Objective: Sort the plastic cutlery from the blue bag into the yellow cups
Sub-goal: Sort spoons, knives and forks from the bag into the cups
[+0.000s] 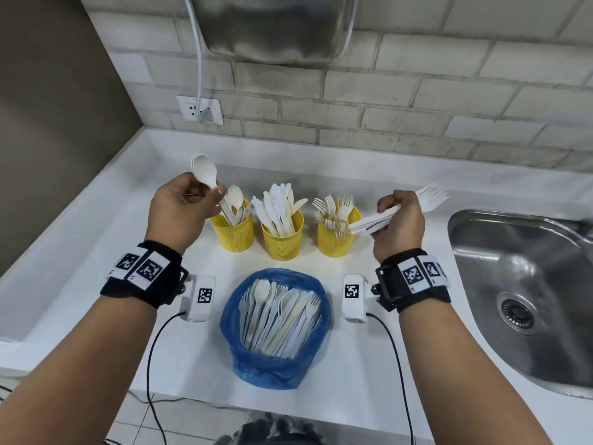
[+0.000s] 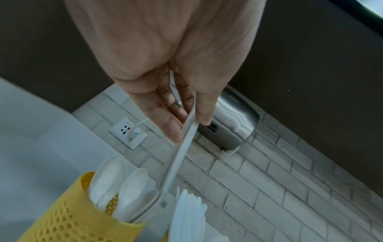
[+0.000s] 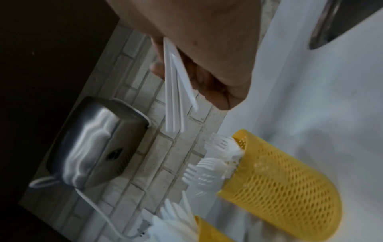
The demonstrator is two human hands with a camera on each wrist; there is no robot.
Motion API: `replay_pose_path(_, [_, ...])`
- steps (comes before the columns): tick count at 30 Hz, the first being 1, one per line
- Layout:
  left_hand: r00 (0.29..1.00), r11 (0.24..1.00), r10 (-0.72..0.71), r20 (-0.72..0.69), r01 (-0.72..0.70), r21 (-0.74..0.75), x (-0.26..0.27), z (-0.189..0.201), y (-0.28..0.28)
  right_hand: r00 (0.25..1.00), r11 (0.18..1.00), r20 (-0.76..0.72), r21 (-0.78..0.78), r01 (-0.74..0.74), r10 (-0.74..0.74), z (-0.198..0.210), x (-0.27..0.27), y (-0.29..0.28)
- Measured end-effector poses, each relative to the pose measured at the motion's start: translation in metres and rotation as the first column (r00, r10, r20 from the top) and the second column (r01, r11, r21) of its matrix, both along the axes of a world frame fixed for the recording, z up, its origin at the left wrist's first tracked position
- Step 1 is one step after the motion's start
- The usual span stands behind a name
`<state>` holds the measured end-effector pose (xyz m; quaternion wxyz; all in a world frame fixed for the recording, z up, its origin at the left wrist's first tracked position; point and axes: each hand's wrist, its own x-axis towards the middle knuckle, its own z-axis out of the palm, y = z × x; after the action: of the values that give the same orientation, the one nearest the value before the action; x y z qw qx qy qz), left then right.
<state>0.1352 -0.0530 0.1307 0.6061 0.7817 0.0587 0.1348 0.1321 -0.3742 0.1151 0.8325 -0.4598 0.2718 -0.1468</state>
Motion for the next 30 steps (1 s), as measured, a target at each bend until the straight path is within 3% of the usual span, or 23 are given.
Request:
replay_pose_path(5, [0.999,0.997,0.05,-0.005,-0.049,0.053,0.019,-0.006,0.008,0.995,0.941,-0.099,-0.334,-0.049,0.016,-0.004,0.02,-0.003])
replay_pose_path(10, [0.998,0.96,0.061,-0.006,-0.057,0.275,0.037,-0.017,0.009,0.985,0.783,-0.158,-0.602,-0.157,0.076,-0.004,0.026,0.002])
replay_pose_path(15, [0.996,0.885,0.078,-0.035,-0.053,0.462,0.046,-0.028,0.007,0.957,0.618,-0.251,-0.733,-0.285,0.144,-0.018,0.038,0.008])
replay_pose_path(20, [0.988,0.843,0.103,-0.114,-0.026,0.537,0.054,-0.044,0.009,0.936,0.476,-0.321,-0.807,-0.35,0.145,-0.035,0.046,0.01])
replay_pose_path(25, [0.986,0.812,0.096,-0.139,0.004,0.584,0.056,-0.053,0.009,0.953,0.287,-0.269,-0.91,-0.299,0.138,-0.046,0.049,0.009])
replay_pose_path(30, [0.998,0.768,0.062,0.017,-0.059,0.638,0.059,-0.061,0.015,0.983,0.092,-0.136,-0.985,-0.148,0.121,-0.054,0.046,0.012])
